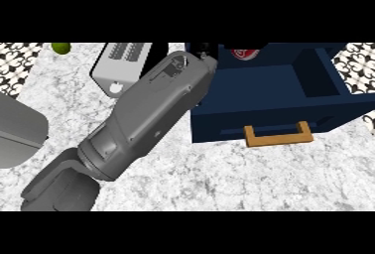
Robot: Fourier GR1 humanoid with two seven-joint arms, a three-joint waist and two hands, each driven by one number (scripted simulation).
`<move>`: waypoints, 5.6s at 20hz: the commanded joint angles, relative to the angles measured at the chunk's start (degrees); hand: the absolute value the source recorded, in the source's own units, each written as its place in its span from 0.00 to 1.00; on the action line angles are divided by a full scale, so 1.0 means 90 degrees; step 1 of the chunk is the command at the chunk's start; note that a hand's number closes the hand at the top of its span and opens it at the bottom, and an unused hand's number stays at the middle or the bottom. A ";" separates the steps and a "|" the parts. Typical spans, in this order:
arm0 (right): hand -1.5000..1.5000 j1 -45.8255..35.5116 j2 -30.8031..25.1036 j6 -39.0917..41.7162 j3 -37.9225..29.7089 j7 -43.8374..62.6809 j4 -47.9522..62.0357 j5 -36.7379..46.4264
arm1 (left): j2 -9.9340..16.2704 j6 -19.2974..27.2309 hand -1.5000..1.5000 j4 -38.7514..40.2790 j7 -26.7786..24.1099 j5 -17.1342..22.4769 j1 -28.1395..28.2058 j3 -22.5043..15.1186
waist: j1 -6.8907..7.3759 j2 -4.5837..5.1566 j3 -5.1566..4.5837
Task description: Pick up the can, place it into the drawer and close the drawer
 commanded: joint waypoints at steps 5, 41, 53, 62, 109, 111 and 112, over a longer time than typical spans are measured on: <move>0.00 -0.0238 0.0049 0.0044 0.0122 -0.0114 0.0300 0.0261 | -0.0001 0.0377 0.00 0.0279 -0.0523 0.0480 0.0335 -0.0554 | -0.0073 0.0048 0.0005; 0.00 -0.2063 -0.0437 0.0201 0.2187 -0.1733 -0.0248 0.5742 | -0.0001 0.0586 0.00 0.0369 -0.1309 0.1650 -0.0215 -0.0688 | 0.0423 -0.0006 -0.0008; 0.00 -0.4022 -0.0622 -0.1274 0.3911 -0.2297 0.2504 0.8858 | 0.0076 0.0741 0.00 -0.0003 -0.0875 0.1345 -0.0056 -0.0678 | 0.0680 -0.0062 -0.0013; 0.00 -0.5041 -0.0806 -0.2152 0.4637 -0.2755 0.4859 1.0313 | 0.0883 0.0718 0.00 -0.0628 -0.0442 0.1029 0.0149 -0.0666 | 0.0723 -0.0070 -0.0012; 0.00 -0.9911 -0.1515 -0.6959 0.2970 -0.2515 1.3247 1.1941 | 0.2930 0.0889 0.00 -0.4131 0.1496 0.0073 0.1697 -0.0593 | 0.1295 0.0135 0.0005; 0.00 -0.9853 -0.1639 -0.6912 0.2839 -0.2843 1.3309 1.1779 | 0.3060 0.0911 0.00 -0.4232 0.1459 0.0009 0.1846 -0.0580 | 0.1281 0.0134 0.0008; 0.00 -0.9980 -0.1615 -0.6901 0.2875 -0.2788 1.3309 1.1828 | 0.3050 0.0890 0.00 -0.4235 0.1512 0.0044 0.1834 -0.0551 | 0.1301 0.0147 0.0007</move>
